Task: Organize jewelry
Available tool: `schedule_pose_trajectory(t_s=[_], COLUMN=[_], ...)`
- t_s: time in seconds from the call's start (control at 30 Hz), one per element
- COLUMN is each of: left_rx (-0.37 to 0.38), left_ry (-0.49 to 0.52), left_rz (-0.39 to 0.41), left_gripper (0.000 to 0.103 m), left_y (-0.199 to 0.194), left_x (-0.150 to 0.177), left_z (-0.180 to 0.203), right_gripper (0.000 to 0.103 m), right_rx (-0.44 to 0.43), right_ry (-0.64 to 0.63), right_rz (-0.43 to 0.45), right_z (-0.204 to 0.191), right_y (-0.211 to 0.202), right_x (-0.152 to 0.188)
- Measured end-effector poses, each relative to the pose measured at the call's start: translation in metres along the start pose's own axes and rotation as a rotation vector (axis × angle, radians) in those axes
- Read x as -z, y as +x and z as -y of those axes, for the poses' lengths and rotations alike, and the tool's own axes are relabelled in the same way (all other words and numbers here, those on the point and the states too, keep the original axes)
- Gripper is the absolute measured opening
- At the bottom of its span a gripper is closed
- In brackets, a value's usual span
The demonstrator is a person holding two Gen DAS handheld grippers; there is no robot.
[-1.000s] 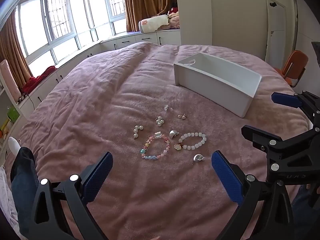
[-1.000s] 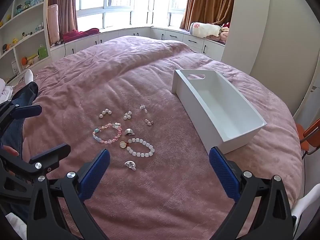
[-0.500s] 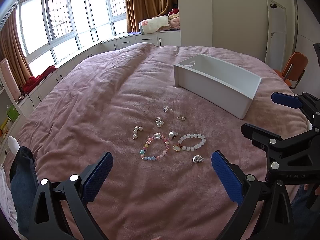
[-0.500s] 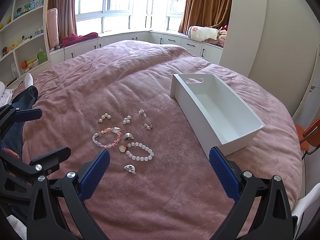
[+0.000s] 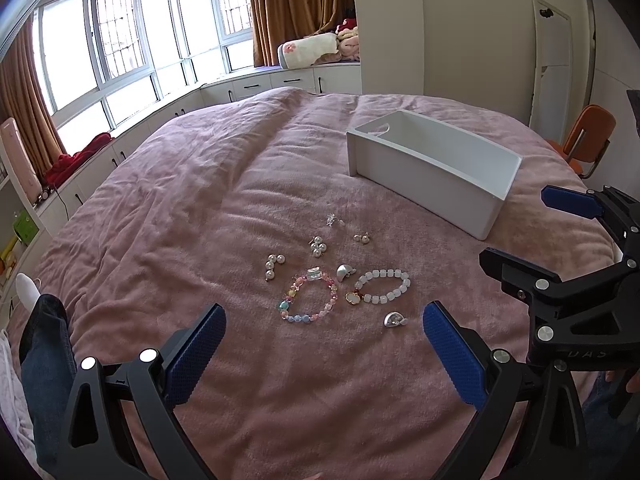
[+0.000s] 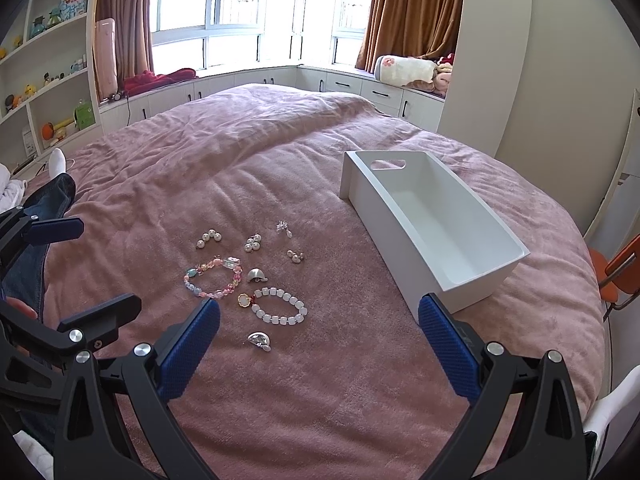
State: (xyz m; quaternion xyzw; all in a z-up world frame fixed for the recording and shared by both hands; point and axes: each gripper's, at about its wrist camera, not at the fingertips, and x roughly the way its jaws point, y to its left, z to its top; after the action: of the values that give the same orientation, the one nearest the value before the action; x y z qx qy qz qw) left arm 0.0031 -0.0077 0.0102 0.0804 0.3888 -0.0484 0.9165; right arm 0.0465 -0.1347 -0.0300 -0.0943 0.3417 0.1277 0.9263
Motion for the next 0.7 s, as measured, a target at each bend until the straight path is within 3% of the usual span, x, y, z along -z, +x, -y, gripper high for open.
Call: schedule_pose_trajectory(t_s=[0.7], left_rx=[0.002], left_ry=[-0.007], left_rz=[0.006], left_gripper=[0.1], left_y=[-0.0015], left_x=[0.0012], left_z=[-0.0013], right_gripper=[0.098], right_rx=[0.008], right_ry=[0.006], right_rz=[0.009], right_z=[0.0024], right_y=[-0.0006], right_x=[0.0004])
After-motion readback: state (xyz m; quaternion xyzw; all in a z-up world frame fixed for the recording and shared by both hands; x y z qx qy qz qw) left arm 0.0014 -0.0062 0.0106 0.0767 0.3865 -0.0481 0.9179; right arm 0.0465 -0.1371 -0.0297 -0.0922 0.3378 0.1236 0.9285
